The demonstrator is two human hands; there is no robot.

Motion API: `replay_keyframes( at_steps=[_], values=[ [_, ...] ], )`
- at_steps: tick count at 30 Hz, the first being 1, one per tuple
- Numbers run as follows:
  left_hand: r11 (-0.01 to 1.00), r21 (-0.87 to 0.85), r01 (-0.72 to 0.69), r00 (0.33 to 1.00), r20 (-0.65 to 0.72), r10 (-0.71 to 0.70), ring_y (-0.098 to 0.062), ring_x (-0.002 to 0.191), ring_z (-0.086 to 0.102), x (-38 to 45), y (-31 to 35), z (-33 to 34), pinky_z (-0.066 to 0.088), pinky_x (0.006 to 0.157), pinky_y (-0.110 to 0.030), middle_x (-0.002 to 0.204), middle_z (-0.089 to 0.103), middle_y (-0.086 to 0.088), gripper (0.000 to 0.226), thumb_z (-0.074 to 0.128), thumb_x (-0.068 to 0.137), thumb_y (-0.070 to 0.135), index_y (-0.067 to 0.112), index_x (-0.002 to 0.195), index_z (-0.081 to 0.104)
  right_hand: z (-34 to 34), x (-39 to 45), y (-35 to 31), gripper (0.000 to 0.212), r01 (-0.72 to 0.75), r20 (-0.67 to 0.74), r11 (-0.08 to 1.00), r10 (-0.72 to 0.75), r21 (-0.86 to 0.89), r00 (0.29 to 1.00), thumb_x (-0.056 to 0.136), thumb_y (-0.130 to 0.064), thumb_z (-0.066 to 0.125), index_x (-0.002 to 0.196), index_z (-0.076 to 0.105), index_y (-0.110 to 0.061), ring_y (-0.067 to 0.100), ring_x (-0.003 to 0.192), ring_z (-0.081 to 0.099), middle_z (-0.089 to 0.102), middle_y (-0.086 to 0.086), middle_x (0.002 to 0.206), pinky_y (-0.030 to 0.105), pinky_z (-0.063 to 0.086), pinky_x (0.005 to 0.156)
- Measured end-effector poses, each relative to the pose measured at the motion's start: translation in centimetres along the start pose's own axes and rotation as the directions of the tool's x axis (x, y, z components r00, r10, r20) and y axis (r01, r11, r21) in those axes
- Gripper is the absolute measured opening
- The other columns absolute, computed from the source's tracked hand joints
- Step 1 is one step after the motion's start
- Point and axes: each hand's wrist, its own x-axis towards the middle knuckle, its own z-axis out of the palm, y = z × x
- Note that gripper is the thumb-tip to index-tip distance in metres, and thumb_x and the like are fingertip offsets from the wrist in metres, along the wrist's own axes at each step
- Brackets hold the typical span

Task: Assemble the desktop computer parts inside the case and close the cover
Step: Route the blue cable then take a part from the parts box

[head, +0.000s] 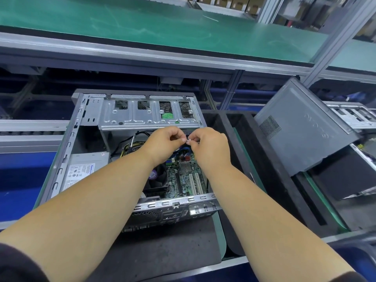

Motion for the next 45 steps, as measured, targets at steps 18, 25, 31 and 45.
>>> replay_keyframes(
  at_steps=[18,25,31,45],
  values=[
    [0.983,-0.181,0.017,0.999,0.05,-0.008,-0.009,0.064,0.049,0.33,-0.65,0.05,0.041,0.065,-0.027,0.07,0.061,0.01,0.016,0.069,0.089,0.019,0.03,0.077,0.069,-0.2,-0.03,-0.04,0.011,-0.036,0.015,0.996,0.035,0.078,0.999,0.09,-0.031,0.069,0.098,0.076,-0.027,0.018,0.091,0.065,0.072,-0.005,0.095,0.043,0.041,0.099],
    [0.977,-0.211,0.036,0.999,0.023,-0.032,-0.008,0.062,0.051,0.5,-0.65,0.23,0.042,0.064,-0.026,0.071,0.063,0.005,0.009,0.071,0.088,0.021,0.025,0.08,0.07,-0.1,-0.05,-0.06,0.014,-0.029,0.077,0.974,0.012,0.223,0.997,0.087,-0.016,0.072,0.1,0.073,-0.021,0.013,0.083,0.063,0.07,-0.005,0.088,0.041,0.051,0.088],
    [0.973,-0.225,0.046,0.999,0.014,-0.044,-0.004,0.064,0.057,0.61,-0.6,0.46,0.043,0.065,-0.018,0.072,0.066,0.009,0.015,0.07,0.088,0.021,0.022,0.091,0.055,-0.09,0.08,0.08,0.012,-0.021,0.111,0.964,-0.009,0.265,0.994,0.09,-0.015,0.068,0.1,0.072,-0.021,0.009,0.078,0.056,0.061,-0.012,0.083,0.041,0.051,0.088],
    [0.959,-0.281,0.032,0.998,0.059,-0.016,-0.011,0.081,0.064,0.66,-0.63,0.65,0.052,0.082,-0.029,0.086,0.067,0.002,0.021,0.067,0.088,0.005,0.025,0.088,0.062,-0.14,0.39,0.09,0.002,-0.108,0.076,0.974,0.094,0.202,0.993,0.094,-0.019,0.063,0.096,0.063,-0.018,0.024,0.092,0.058,0.064,-0.001,0.096,0.04,0.047,0.083]
  ],
)
